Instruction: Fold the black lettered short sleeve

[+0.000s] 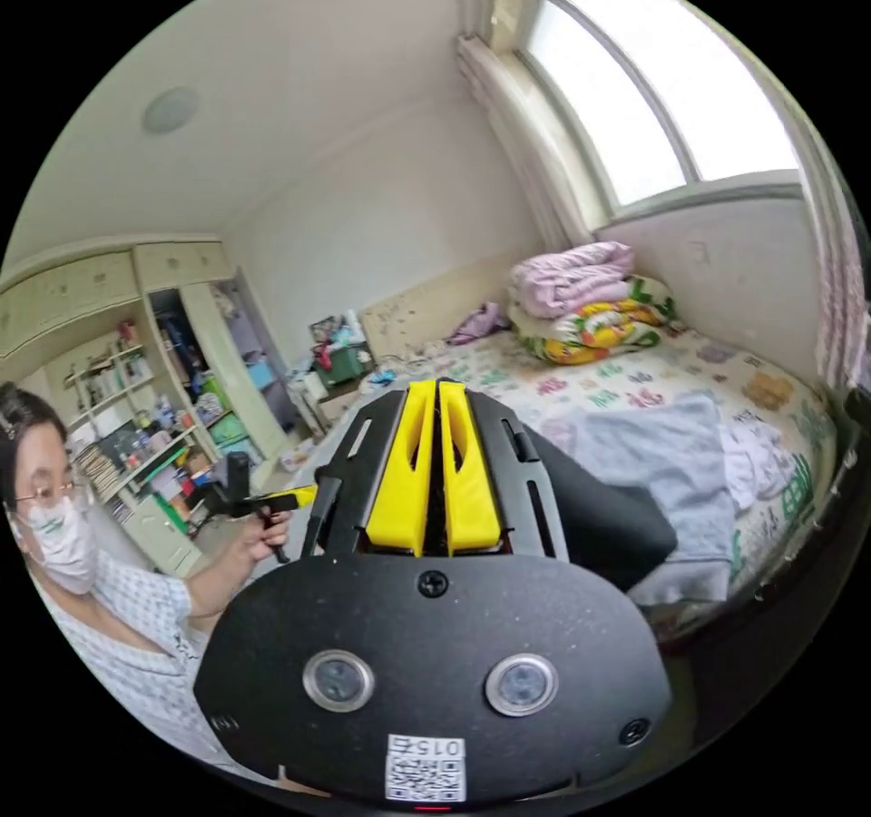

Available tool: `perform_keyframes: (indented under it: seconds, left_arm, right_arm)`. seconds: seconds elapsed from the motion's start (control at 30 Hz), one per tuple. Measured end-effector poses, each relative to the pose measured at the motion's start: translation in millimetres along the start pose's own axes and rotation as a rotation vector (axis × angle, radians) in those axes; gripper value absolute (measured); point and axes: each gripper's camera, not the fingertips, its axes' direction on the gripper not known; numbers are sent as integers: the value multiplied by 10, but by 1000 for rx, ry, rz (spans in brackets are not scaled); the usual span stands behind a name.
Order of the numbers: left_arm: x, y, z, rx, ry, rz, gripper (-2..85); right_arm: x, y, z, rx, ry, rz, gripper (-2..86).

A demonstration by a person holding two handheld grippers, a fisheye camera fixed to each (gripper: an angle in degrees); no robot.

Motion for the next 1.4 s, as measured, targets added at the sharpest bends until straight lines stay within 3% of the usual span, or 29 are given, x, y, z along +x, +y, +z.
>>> perform_keyframes:
  seconds: [0.1, 0.23, 0.37, 0.47, 0.7, 0.83, 0.93, 1.1, 1.23, 1.33, 1.4]
  left_arm:
    - [318, -55, -483, 107, 170, 52, 94]
    - [605, -5, -1142, 210, 253, 129, 96]
    - [418, 252, -1718, 119, 36, 115, 108]
    - [-150, 835, -2106, 45, -72, -57, 110]
    - [-814, 2123, -2830, 34, -142, -358, 135]
    - [-850, 2227, -2871, -7, -200, -361, 137]
    - [-809, 2107, -3049, 52, -356, -348, 139]
    - [-960, 1919, -2821, -209, -164, -355, 106]
    - [-821, 1925, -2864, -204, -40, -318, 28]
    - [-706, 1899, -3006, -176, 2, -319, 12]
    - [-614, 1865, -3340, -60, 97, -320, 6]
  right_arm:
    - [-711, 89, 5, 0, -188, -73, -5]
    - [-1550, 409, 318, 73, -473, -108, -6]
    - [-2230, 711, 1012, -12, -365, -222, -5]
    - [-2644, 1452, 1717, -260, -409, -299, 0]
    - [-2874, 3029, 1910, -531, -144, -477, 60]
    - [-2777, 3491, 1833, -661, -204, -374, 84]
    - [-2999, 3750, 1812, -691, -226, -397, 107]
    - [-3391, 4363, 2220, -819, -192, -452, 160]
    - [-3534, 4915, 2613, -872, -66, -498, 137]
    - [-3618, 5076, 2547, -776, 95, -608, 74]
    - [-3610, 4984, 2343, -713, 77, -625, 43]
